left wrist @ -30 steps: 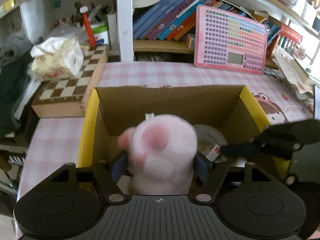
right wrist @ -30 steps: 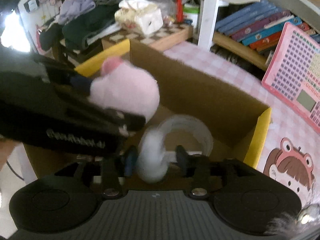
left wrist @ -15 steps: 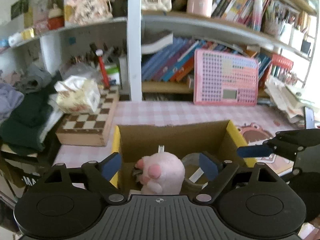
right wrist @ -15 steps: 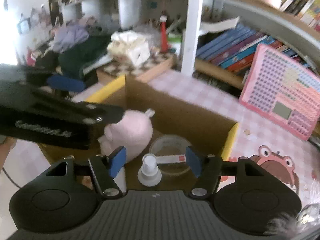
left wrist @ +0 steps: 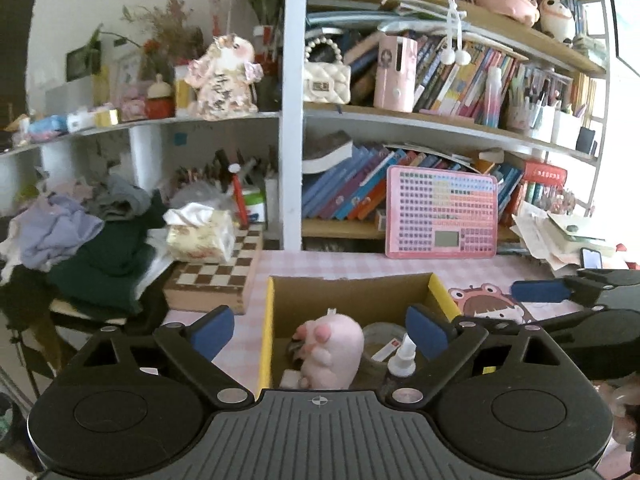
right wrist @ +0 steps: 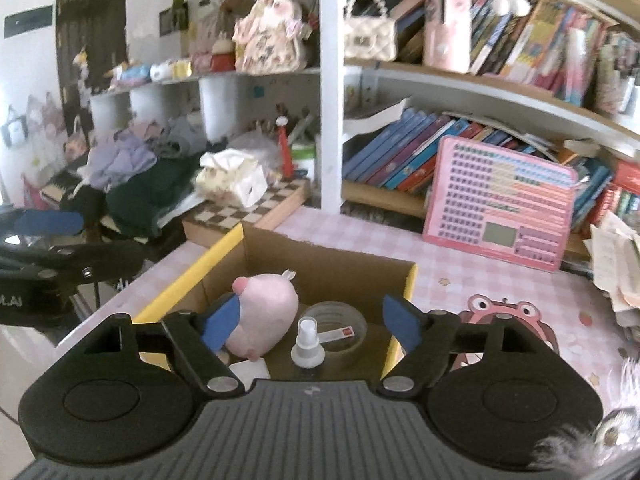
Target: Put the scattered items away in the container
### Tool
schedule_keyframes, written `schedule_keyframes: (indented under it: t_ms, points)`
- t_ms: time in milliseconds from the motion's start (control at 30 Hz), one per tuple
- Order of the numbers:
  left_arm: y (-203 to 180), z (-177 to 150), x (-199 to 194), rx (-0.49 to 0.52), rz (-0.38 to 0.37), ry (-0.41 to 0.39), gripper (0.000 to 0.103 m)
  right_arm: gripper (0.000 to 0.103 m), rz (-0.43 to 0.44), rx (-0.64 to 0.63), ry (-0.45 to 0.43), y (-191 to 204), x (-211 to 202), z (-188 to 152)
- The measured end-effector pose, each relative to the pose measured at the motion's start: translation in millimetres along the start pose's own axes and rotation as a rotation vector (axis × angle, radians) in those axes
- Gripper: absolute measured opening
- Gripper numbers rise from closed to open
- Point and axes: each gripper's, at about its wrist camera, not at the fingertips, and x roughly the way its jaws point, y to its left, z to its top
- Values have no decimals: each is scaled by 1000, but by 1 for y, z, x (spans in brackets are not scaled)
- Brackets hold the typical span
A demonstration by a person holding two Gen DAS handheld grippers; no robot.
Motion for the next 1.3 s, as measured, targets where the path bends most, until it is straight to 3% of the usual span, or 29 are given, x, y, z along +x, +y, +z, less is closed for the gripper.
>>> schedule_keyframes:
  t_ms: [300,533,967,1133,1300]
  points:
    - [4,-37,-34,-41,-5,39,95,85,-70,38,-11,16,-40,-37]
    - [-9,-66,-49,14,21,50,95,89,-126,83,16,27,-56,-74]
    - [-25,-112,-47,-32,29,195,96,101,-248,101,122,32,-79,-127]
    - [-38,-124,-40,-9,15,269,96,101,-268,144,174,22,-90,-143]
    - [-58,-130,-40,37,-22,286,98,103,-285,163,194,15,-99,-154]
